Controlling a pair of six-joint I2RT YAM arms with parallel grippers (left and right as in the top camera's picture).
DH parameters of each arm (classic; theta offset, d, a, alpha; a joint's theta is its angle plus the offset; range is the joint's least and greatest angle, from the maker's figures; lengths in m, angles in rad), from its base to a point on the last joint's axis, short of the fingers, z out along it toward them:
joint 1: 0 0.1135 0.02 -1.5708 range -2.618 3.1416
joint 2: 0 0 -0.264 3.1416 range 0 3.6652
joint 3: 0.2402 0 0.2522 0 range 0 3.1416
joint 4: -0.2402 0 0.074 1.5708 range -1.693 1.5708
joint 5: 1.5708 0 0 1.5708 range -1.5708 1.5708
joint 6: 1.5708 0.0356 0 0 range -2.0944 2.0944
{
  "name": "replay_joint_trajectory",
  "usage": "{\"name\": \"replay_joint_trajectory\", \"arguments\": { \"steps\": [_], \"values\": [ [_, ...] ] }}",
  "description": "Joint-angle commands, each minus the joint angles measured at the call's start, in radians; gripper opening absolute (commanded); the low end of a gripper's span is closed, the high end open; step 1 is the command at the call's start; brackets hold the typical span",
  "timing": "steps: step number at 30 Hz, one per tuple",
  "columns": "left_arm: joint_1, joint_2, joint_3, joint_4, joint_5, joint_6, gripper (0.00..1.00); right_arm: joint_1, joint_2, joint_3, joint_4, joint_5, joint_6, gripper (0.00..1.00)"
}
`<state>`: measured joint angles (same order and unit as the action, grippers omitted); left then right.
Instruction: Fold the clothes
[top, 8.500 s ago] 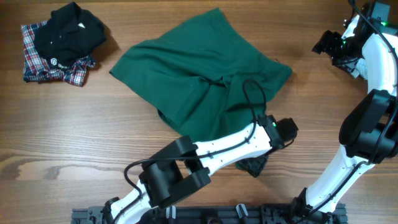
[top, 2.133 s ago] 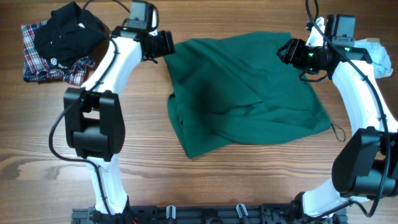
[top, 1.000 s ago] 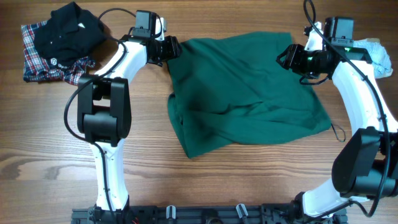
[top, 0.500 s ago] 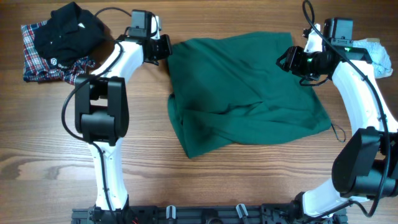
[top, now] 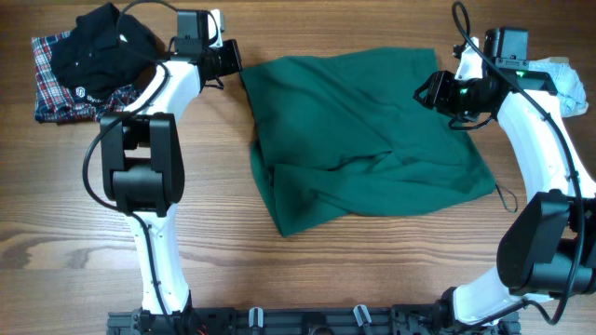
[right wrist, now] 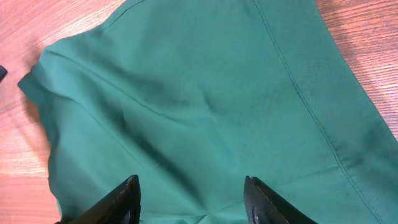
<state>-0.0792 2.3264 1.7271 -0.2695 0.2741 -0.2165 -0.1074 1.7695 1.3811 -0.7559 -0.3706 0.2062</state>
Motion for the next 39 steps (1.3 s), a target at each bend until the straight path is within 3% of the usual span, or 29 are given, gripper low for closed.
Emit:
{"name": "replay_joint_trajectory", "arguments": {
  "steps": [1, 2, 4, 10, 15, 20, 23, 26, 30, 39],
  "values": [
    [0.005, 0.017, 0.010, -0.045, 0.030, 0.029, 0.27, -0.005, 0.014, 0.006, -0.002, -0.010, -0.021, 0.54],
    [0.005, 0.017, 0.010, -0.074, 0.052, 0.029, 0.49, -0.005, 0.014, 0.006, 0.000, -0.010, -0.021, 0.54],
    [0.005, 0.017, 0.010, -0.116, 0.051, 0.029, 0.71, -0.005, 0.014, 0.006, 0.000, -0.010, -0.021, 0.54],
    [0.005, 0.017, 0.010, -0.154, 0.080, -0.008, 0.72, -0.005, 0.014, 0.006, 0.003, -0.011, -0.021, 0.54],
    [-0.014, 0.018, 0.010, -0.156, 0.123, -0.008, 0.60, -0.005, 0.014, 0.006, 0.003, -0.011, -0.021, 0.54],
    [-0.065, 0.019, 0.010, -0.151, 0.113, -0.008, 0.60, -0.005, 0.014, 0.006, -0.001, -0.011, -0.022, 0.54],
    [-0.071, 0.027, 0.010, -0.152, 0.076, -0.008, 0.54, -0.005, 0.014, 0.006, -0.002, -0.011, -0.023, 0.54],
    [-0.067, 0.043, 0.010, -0.155, 0.077, -0.008, 0.37, -0.005, 0.014, 0.006, -0.008, -0.011, -0.023, 0.54],
    [-0.067, 0.057, 0.010, -0.141, 0.075, -0.008, 0.04, -0.005, 0.014, 0.006, -0.008, -0.011, -0.023, 0.53],
    [-0.054, 0.058, 0.010, -0.006, -0.067, 0.004, 0.04, -0.005, 0.014, 0.006, -0.023, 0.009, -0.023, 0.53]
  ]
}}
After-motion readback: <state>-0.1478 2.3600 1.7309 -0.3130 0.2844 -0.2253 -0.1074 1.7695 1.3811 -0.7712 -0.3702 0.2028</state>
